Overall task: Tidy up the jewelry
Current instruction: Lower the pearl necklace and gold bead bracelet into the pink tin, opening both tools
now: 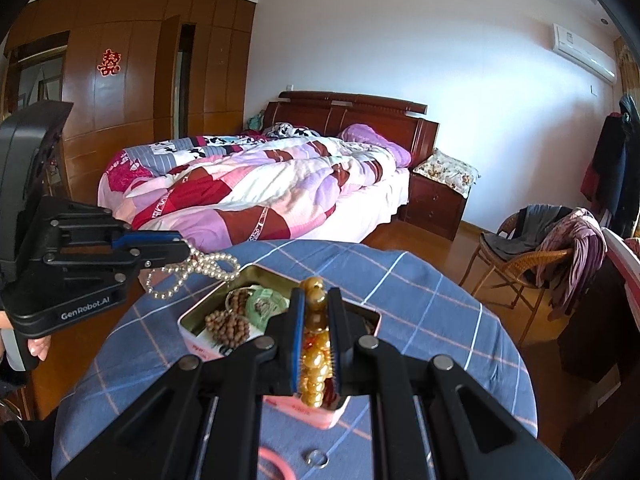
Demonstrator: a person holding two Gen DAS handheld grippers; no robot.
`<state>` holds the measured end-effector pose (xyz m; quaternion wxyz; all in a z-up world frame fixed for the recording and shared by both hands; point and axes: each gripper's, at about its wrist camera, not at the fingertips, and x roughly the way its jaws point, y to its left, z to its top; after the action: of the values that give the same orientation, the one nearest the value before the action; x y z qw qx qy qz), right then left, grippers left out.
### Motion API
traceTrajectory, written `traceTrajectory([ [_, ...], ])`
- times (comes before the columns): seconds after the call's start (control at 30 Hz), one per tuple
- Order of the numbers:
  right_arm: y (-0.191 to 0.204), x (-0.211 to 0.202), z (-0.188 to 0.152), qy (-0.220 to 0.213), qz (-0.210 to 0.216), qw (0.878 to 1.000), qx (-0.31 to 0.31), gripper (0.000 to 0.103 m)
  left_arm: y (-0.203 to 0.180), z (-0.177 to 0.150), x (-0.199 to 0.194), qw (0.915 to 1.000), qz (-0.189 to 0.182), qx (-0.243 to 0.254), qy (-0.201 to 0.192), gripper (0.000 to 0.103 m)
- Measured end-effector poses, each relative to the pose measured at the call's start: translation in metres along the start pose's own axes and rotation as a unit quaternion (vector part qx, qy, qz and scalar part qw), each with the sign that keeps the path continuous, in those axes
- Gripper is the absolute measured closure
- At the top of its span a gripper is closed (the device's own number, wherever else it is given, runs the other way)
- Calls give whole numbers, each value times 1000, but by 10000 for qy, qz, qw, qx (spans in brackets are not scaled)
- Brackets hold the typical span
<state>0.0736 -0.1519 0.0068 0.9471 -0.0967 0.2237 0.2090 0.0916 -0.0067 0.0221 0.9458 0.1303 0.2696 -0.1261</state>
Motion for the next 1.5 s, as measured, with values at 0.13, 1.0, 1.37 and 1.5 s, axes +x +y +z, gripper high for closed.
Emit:
traceTrajectory([
  [0.13,-2,10,6,47,-6,10000,-13,90,3,6,13,10000,33,20,69,97],
  [1.0,-8,80,-1,721,-191,9972,-33,90,10,-2,87,9980,156,-106,608,97],
  [1.37,-21,95,-16,990,-241,9947,113,90,8,-16,110,9964,192,-135,814,97],
  [1.5,-24,98,-16,972,-239,9948,192,87,3,-13,111,9965,233,-73,794,97],
])
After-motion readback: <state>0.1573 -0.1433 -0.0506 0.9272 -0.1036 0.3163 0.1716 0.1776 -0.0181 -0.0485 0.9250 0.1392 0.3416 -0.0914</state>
